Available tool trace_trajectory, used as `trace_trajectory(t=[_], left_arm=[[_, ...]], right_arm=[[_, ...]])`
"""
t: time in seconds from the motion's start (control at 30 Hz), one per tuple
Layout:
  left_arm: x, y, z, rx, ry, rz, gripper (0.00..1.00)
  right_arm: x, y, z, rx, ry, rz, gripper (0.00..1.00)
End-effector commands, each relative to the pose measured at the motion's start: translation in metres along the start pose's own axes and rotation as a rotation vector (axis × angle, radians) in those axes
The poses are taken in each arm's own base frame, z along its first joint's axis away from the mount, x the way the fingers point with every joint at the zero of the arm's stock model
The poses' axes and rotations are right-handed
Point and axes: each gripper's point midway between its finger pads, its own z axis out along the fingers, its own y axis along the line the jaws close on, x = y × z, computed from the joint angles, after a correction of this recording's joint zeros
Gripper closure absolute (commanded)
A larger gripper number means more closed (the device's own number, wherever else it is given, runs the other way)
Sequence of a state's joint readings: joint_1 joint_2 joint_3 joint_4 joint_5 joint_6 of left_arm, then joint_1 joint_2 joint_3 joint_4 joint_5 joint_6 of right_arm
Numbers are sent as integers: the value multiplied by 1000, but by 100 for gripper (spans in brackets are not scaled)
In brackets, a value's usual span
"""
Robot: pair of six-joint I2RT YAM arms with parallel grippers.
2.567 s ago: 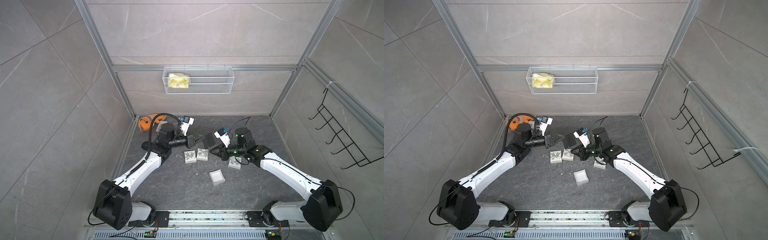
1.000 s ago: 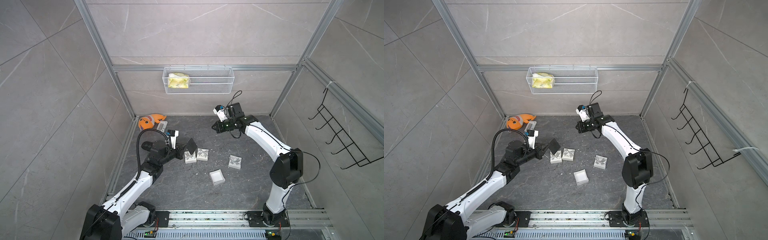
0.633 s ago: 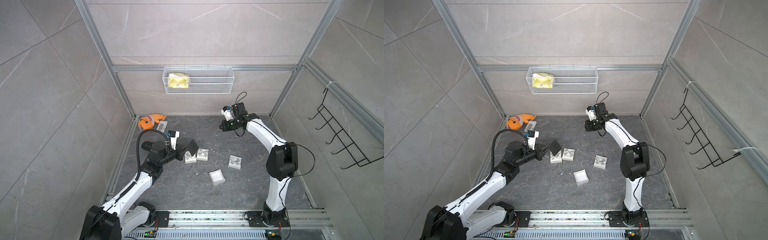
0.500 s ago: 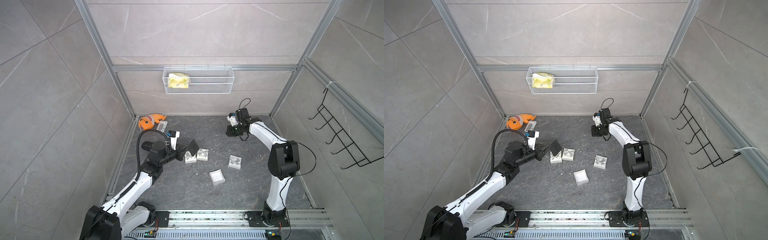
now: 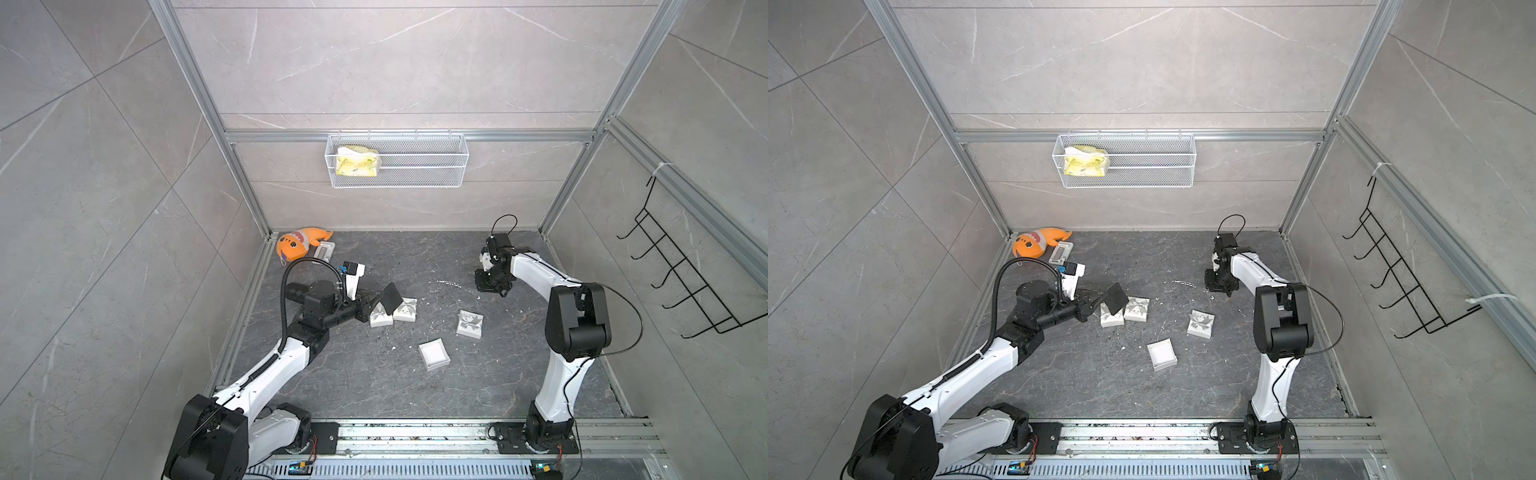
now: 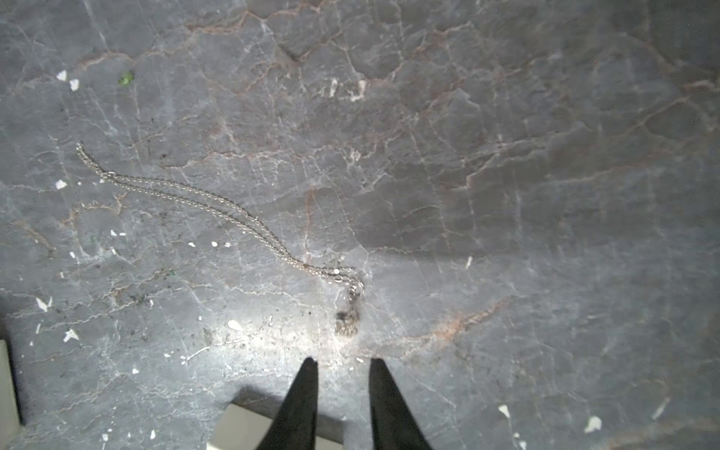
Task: Take the necklace out of the lift-off lid jewelry box
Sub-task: Place the necklace at the center of the board.
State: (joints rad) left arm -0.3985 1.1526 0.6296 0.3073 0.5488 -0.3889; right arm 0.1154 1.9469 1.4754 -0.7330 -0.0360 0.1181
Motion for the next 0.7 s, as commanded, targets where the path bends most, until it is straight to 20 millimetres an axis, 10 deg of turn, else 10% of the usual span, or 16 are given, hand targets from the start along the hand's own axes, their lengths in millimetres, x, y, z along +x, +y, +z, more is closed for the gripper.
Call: trace_trajectory(t=[0.0, 0.13, 0.37, 0.67], left_arm=[[-27, -17, 1, 62, -52, 65, 100], [-29, -18, 1, 55, -38, 86, 100], [-31, -55, 6, 288, 42, 139, 100], [-41, -88, 11, 560, 76, 150, 100]], right_arm=[[9, -11, -18, 62, 2, 4, 63], [14, 4, -33, -26, -16, -10, 56], [25, 132, -128, -829, -214, -178, 43], [63, 186, -208, -1151, -298, -389, 37]])
